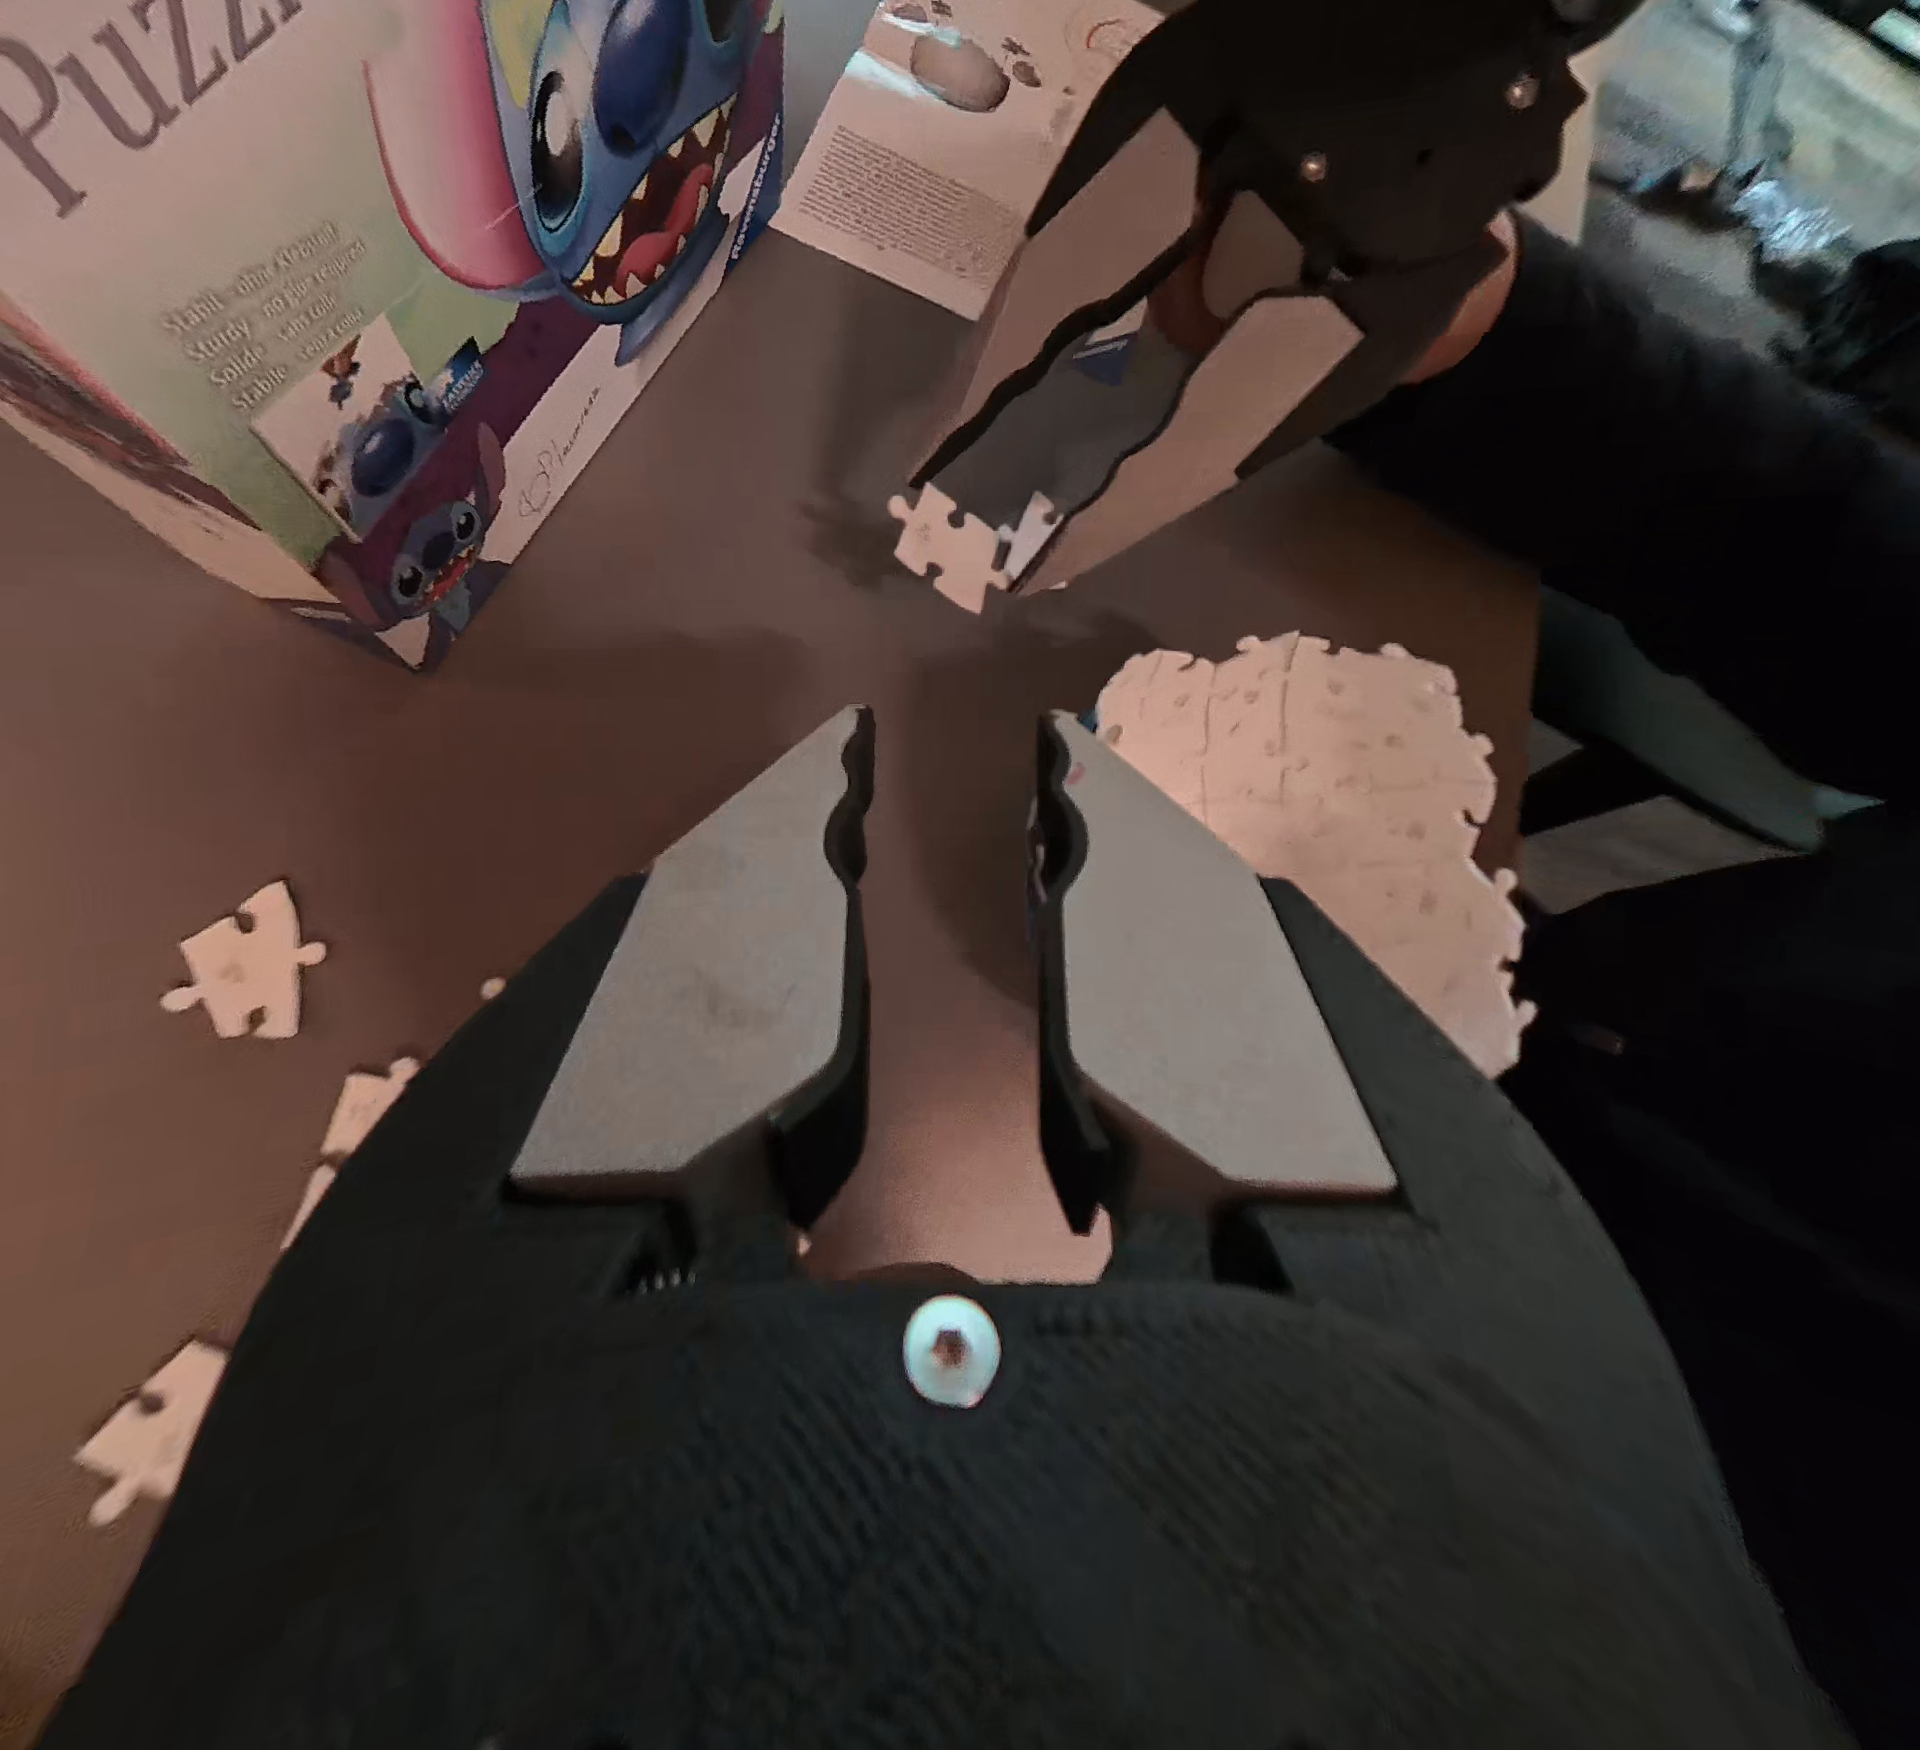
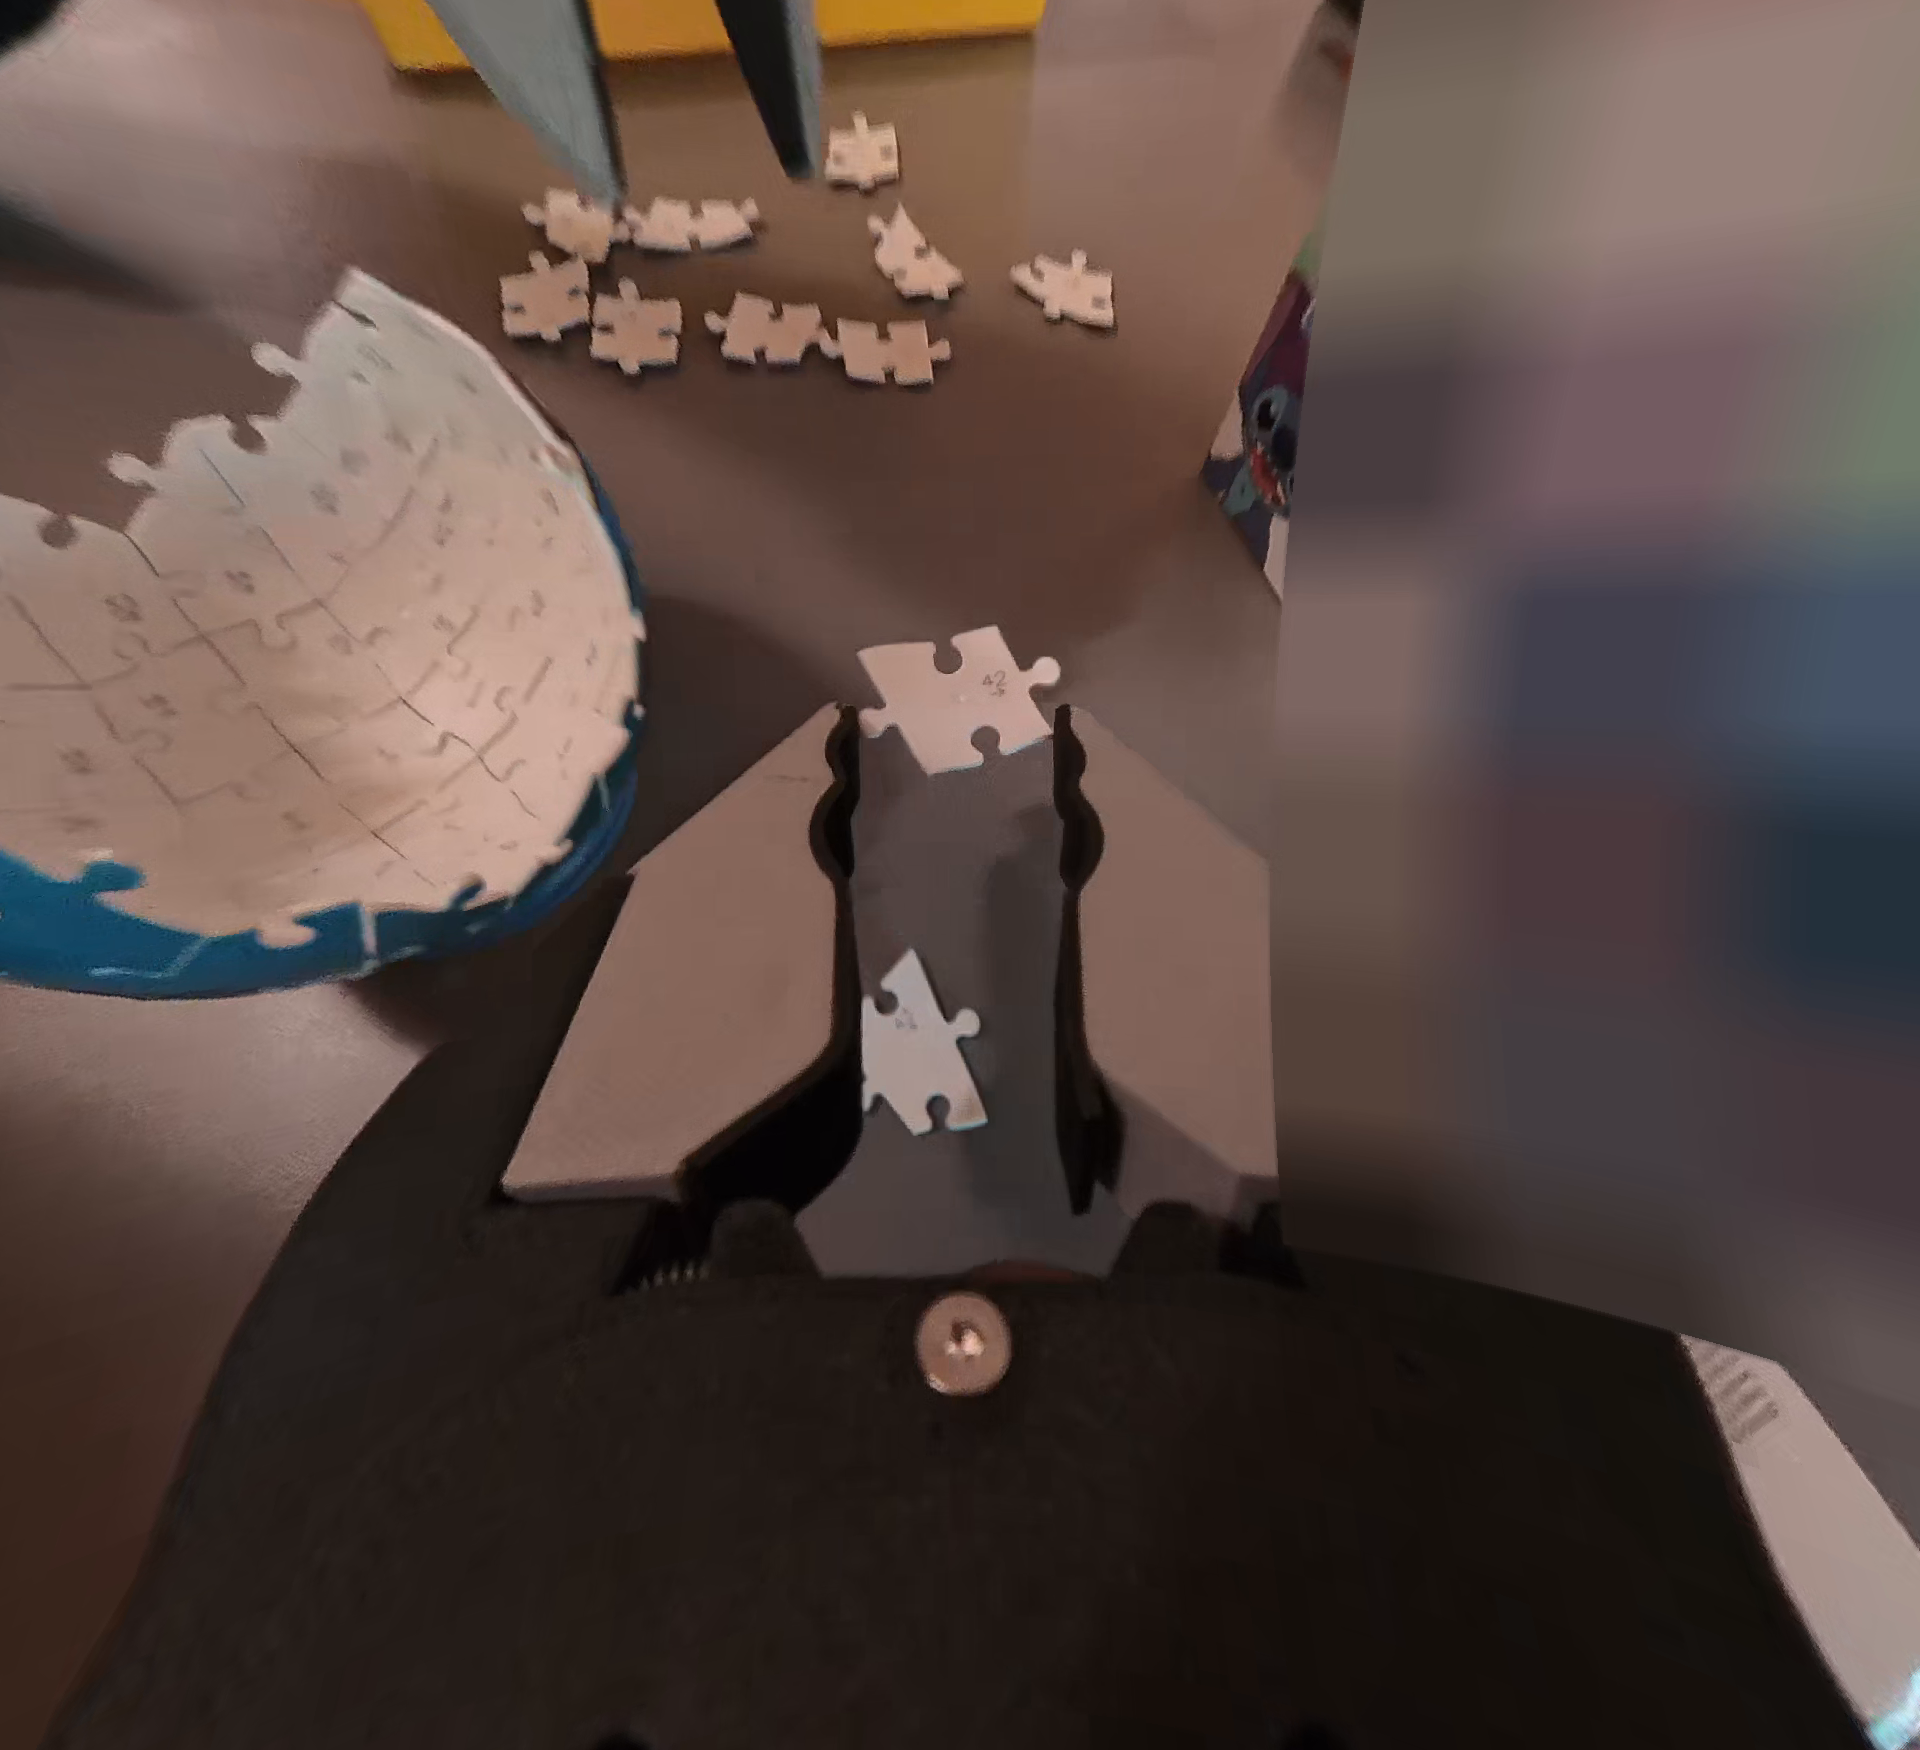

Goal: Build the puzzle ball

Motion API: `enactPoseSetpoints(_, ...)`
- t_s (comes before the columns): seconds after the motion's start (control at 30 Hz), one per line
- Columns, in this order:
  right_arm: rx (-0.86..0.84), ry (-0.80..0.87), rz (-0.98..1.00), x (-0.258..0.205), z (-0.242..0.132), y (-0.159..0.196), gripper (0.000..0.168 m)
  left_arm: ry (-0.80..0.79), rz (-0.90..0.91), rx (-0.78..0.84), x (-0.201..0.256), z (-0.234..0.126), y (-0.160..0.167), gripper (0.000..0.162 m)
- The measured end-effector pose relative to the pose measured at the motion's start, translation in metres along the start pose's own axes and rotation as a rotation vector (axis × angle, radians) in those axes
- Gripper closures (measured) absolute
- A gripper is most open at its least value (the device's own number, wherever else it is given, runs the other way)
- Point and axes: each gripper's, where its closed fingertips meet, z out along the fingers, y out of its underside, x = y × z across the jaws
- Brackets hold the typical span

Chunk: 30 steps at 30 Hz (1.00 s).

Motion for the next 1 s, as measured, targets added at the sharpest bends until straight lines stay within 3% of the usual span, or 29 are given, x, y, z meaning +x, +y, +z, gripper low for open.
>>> enactPoseSetpoints(0.2,0.077,0.028,-0.07,-0.009,-0.004,-0.02,0.133,0.185,-0.129,0.038,0.005,0.021,-0.008,0.13)
enactPoseSetpoints(0.63,0.135,0.051,-0.151,-0.019,-0.008,-0.035,0.133,0.289,-0.205,-0.004,-0.004,0.05,-0.01,0.13)
enactPoseSetpoints(0.77,0.134,0.053,-0.161,-0.021,-0.007,-0.035,0.133,0.333,-0.19,0.009,0.004,0.049,-0.012,0.159)
enactPoseSetpoints(1.0,0.135,0.05,-0.144,-0.02,-0.003,-0.034,0.133,0.278,-0.142,0.014,0.003,0.045,-0.015,0.161)
